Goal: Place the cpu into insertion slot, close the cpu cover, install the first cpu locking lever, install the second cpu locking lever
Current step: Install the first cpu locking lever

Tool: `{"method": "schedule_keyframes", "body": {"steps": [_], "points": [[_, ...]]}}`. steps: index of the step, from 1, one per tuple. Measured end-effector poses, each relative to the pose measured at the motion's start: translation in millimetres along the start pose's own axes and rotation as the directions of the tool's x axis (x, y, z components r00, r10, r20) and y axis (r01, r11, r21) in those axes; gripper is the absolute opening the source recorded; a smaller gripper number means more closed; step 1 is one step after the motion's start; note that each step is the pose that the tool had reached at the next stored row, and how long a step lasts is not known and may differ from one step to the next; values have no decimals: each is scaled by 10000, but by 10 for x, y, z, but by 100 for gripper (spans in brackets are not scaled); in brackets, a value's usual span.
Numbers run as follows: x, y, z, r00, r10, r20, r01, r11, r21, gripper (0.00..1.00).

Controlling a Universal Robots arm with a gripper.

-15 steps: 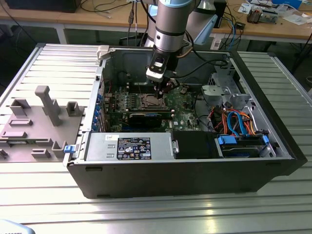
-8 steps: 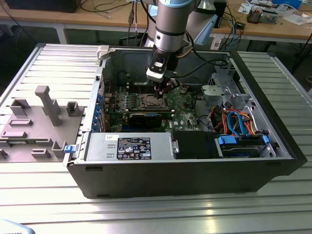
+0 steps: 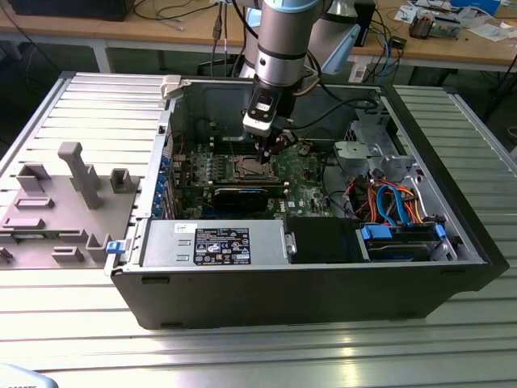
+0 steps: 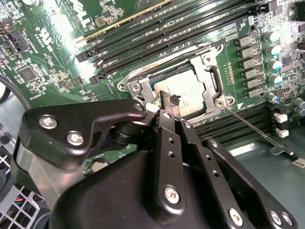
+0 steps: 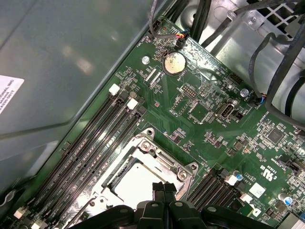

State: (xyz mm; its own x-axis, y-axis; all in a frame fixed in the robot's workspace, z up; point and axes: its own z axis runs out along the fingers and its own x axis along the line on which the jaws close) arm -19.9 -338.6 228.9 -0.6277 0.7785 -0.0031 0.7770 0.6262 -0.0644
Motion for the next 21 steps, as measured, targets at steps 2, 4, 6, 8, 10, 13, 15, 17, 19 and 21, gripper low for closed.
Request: {"method": "schedule_keyframes", "body": {"steps": [2, 4, 6, 8, 10, 13, 15, 17, 19, 21], "points": [[0, 0, 0, 10000, -11, 1, 11, 10000, 0, 11], [0, 0, 0, 10000, -23, 2, 23, 10000, 0, 11], [0, 0, 0, 10000, -32, 2, 32, 10000, 0, 11], [0, 0, 0, 10000, -43, 3, 43, 10000, 0, 11], [0, 0, 0, 10000, -57, 3, 57, 10000, 0, 11], [0, 0, 1, 9999, -153, 10, 153, 9999, 0, 11], [0, 0, 1, 9998, -198, 13, 198, 9998, 0, 11], [0, 0, 1, 9998, -208, 13, 208, 9998, 0, 11], [0, 0, 1, 9997, -224, 14, 224, 9997, 0, 11], [0, 0, 1, 9997, -236, 15, 236, 9997, -1, 11]]}}
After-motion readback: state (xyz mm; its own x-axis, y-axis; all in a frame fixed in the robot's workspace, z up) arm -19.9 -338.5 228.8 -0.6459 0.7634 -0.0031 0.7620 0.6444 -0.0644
